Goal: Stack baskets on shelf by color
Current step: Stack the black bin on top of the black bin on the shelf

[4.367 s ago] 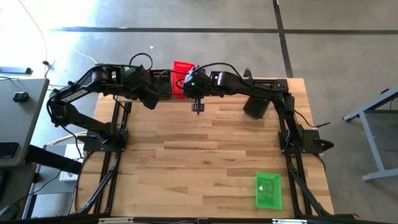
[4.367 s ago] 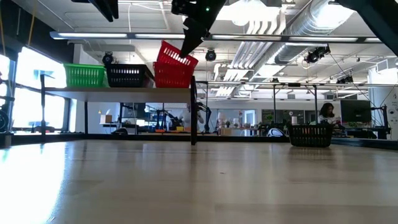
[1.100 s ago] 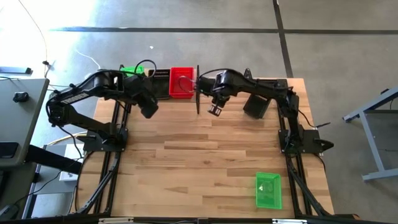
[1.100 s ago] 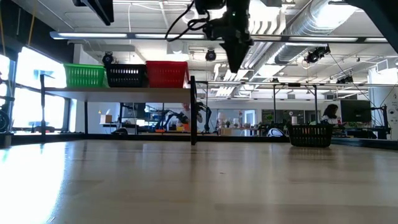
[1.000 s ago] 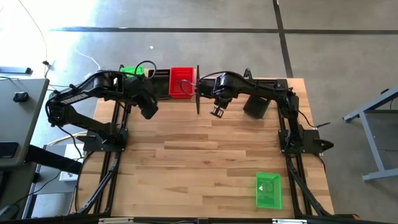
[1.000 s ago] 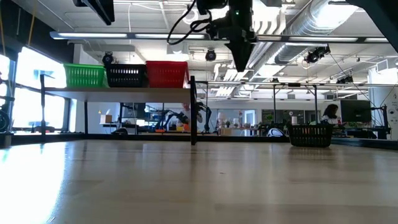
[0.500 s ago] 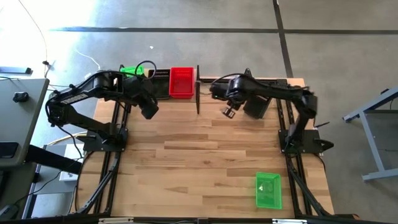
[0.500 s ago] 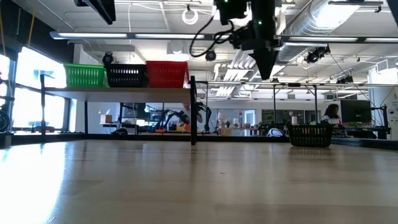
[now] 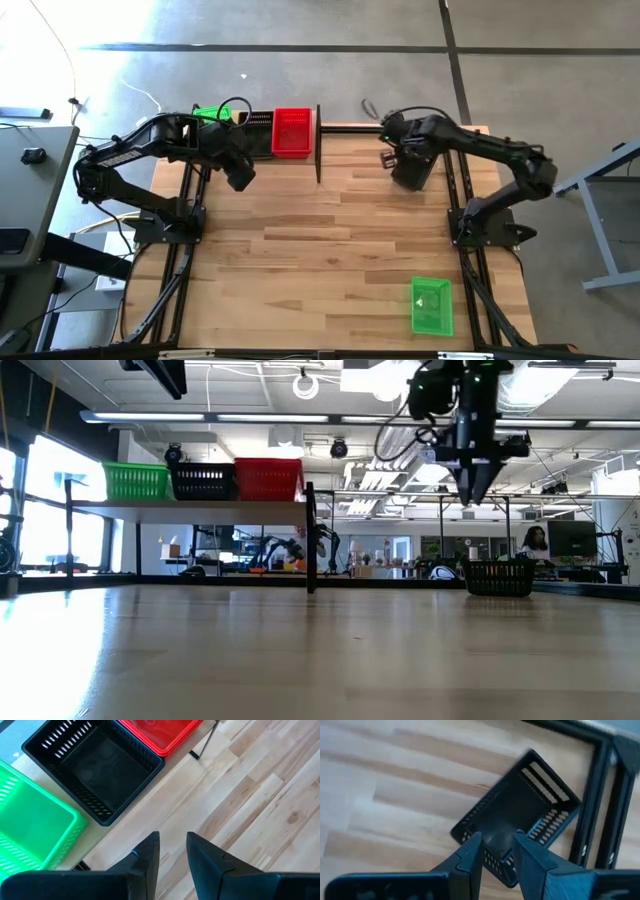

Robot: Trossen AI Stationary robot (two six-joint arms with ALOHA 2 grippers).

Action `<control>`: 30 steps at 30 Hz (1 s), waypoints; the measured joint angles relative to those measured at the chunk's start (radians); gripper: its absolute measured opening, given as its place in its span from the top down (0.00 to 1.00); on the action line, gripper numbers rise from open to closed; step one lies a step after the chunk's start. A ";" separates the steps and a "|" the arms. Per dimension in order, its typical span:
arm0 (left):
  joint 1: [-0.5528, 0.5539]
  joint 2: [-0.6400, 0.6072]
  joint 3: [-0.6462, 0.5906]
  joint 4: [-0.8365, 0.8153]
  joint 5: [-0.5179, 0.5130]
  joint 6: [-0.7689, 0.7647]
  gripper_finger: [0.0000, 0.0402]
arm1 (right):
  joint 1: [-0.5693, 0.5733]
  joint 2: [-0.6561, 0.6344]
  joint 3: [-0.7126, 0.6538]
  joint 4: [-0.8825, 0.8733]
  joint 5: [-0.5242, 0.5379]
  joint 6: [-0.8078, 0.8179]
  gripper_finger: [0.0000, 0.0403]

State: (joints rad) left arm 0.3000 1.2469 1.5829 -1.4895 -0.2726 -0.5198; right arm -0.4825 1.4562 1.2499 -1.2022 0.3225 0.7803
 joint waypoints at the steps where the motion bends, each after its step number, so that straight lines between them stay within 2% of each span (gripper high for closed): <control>1: 0.000 0.000 0.000 0.000 0.000 0.000 0.78 | -0.010 -0.016 -0.023 0.008 0.000 0.032 0.77; 9: 0.000 0.000 0.000 0.000 0.000 0.000 0.78 | -0.064 -0.105 -0.192 0.062 0.008 0.212 0.77; 16: 0.000 0.000 0.000 -0.001 0.000 0.000 0.78 | -0.095 -0.123 -0.321 0.138 0.012 0.343 0.77; 23: 0.000 0.000 0.000 -0.002 0.000 0.000 0.78 | -0.118 -0.123 -0.392 0.144 0.063 0.401 0.77; 30: 0.000 0.000 0.000 -0.002 0.000 0.000 0.78 | -0.155 -0.123 -0.424 0.187 0.063 0.409 0.77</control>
State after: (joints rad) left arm 0.3000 1.2469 1.5829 -1.4913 -0.2726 -0.5194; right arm -0.6372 1.3333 0.8263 -1.0155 0.3854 1.1894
